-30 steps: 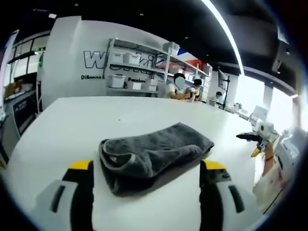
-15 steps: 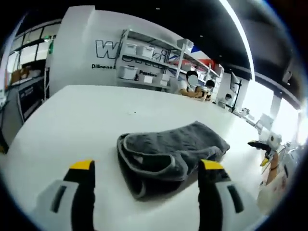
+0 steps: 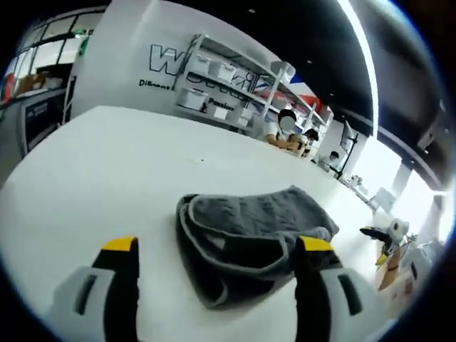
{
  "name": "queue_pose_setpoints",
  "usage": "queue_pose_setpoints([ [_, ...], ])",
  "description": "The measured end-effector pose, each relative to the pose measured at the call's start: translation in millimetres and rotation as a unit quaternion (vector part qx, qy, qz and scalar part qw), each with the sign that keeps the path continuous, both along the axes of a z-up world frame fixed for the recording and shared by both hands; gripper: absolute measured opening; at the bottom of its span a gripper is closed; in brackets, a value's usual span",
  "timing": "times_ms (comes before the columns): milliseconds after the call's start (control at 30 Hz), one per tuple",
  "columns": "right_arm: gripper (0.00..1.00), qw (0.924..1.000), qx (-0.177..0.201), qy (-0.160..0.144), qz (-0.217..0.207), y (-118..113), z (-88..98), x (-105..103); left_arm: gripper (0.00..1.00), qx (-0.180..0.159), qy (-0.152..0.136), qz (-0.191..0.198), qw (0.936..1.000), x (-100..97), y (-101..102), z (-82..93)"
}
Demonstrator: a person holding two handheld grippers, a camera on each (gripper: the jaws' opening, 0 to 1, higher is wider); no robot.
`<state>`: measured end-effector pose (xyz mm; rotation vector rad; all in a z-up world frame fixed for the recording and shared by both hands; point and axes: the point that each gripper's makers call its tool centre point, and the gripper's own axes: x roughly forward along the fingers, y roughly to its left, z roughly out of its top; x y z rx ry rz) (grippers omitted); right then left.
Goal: Fold the towel on the table until its edges align and the towel forms a compact rectangular stack.
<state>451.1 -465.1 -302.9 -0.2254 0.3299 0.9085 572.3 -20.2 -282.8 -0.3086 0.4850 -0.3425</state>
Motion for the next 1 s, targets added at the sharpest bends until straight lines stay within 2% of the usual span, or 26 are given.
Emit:
queue_pose_setpoints([
  [300,0.99,1.0,-0.002,0.006,-0.001,-1,-5.2,1,0.96,-0.012,0.01,-0.009,0.9998,3.7,-14,-3.9],
  [400,0.99,1.0,-0.003,0.007,-0.003,-2,-6.9,0,0.94,-0.007,0.019,-0.009,0.9997,3.1,-15,-10.8],
  [733,0.99,0.9999,-0.001,0.013,-0.011,-6,-10.7,1,0.92,0.003,0.035,-0.017,0.9992,-3.0,-19,-18.9],
  [900,0.99,0.9997,-0.007,0.011,-0.023,-13,-11.3,3,0.92,0.01,0.054,-0.017,0.9983,-8.8,-17,-27.9],
  [1000,0.99,0.9996,-0.006,0.01,-0.025,-13,-10.3,3,0.92,0.009,0.051,-0.017,0.9985,-11.7,-15,-19.4],
])
